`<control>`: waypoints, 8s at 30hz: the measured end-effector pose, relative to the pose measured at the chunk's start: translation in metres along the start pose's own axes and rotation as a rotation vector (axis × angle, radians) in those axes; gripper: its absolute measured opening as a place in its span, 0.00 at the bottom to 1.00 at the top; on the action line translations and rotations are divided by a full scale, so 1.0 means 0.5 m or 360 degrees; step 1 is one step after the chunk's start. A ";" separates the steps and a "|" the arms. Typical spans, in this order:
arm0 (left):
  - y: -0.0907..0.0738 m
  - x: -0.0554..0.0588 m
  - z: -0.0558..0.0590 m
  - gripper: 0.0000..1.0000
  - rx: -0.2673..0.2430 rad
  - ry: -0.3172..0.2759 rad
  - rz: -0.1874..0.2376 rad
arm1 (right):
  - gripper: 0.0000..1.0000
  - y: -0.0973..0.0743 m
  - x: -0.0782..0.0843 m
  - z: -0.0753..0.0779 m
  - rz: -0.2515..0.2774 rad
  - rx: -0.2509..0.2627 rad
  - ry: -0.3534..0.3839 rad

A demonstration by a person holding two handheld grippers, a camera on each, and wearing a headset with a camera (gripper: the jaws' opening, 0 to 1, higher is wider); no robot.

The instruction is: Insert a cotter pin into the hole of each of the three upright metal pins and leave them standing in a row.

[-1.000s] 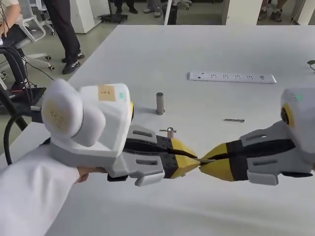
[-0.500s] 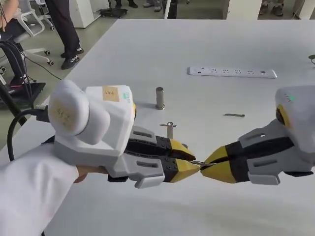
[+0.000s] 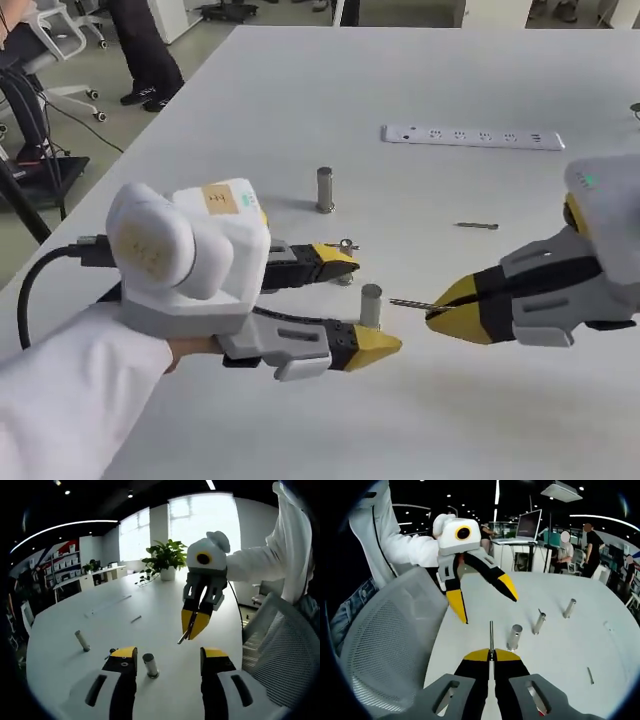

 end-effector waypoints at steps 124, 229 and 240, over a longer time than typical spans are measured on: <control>0.160 0.122 -0.043 0.13 -0.0089 -0.0326 -0.0334 | 0.00 0.092 -0.020 0.057 -0.0106 0.0197 0.0305; -0.051 0.165 -0.053 0.99 -0.0054 -0.0465 -0.0233 | 0.08 0.105 -0.010 0.171 0.0016 0.0158 0.0063; -0.057 0.171 -0.044 0.99 -0.0059 -0.0506 -0.0234 | 0.08 0.093 -0.002 0.209 0.0034 0.0167 0.0111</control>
Point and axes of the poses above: the centre of the closed fingertips' face, and the gripper's own axes: y roughly forward along the fingers, z roughly to its right, x roughly out of its underside, the point moved 4 cm from there along -y, roughly backward along the fingers, and after that the axes turned 11 degrees about -z, right-handed, at the moved point
